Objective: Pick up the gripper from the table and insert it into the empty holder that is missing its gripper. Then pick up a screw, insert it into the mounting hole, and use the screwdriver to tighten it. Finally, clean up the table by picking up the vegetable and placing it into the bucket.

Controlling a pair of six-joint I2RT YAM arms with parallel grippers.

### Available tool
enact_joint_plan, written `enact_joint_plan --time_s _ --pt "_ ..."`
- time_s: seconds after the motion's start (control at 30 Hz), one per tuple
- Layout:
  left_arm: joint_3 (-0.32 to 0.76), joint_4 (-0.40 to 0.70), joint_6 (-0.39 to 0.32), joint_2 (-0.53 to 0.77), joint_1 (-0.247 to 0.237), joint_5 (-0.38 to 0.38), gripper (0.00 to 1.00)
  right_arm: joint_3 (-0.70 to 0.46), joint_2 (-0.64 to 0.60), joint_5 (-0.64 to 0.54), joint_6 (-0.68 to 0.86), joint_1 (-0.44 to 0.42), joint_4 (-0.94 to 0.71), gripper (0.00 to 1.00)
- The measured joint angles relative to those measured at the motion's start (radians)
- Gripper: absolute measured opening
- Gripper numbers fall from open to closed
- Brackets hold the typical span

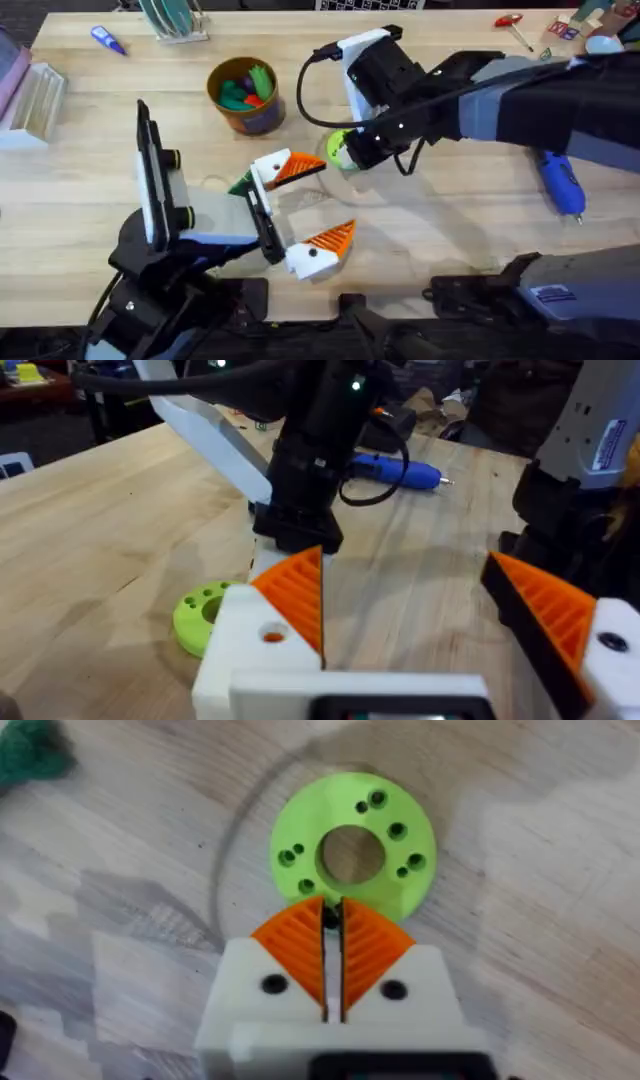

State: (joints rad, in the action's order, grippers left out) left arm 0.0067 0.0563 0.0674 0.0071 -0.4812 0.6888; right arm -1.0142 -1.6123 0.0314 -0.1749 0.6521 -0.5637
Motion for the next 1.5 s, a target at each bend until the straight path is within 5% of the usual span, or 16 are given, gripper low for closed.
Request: enact_joint_plan --time_s 0.1,0.5,0.97,1.27,1.5 --pt "0.000 0.000 0.000 0.000 0.000 0.000 0.986 0.000 0.000 0.002 -0.001 0.000 0.002 0.011" --pt "0.000 0.000 0.000 0.000 0.000 0.000 0.985 -0.041 -0.011 -0.086 0.000 0.000 -0.066 0.007" --pt "0.000 0.000 0.000 0.000 0.000 0.000 0.985 -0.358 -0.006 -0.119 0.047 0.000 -0.405 0.007" --pt "0.000 0.000 0.000 0.000 0.000 0.000 0.985 -0.671 0.022 0.091 0.184 0.000 -0.583 0.007" --pt "0.000 0.000 0.000 0.000 0.000 0.000 0.985 -0.743 0.027 0.307 0.229 0.027 -0.590 0.007"
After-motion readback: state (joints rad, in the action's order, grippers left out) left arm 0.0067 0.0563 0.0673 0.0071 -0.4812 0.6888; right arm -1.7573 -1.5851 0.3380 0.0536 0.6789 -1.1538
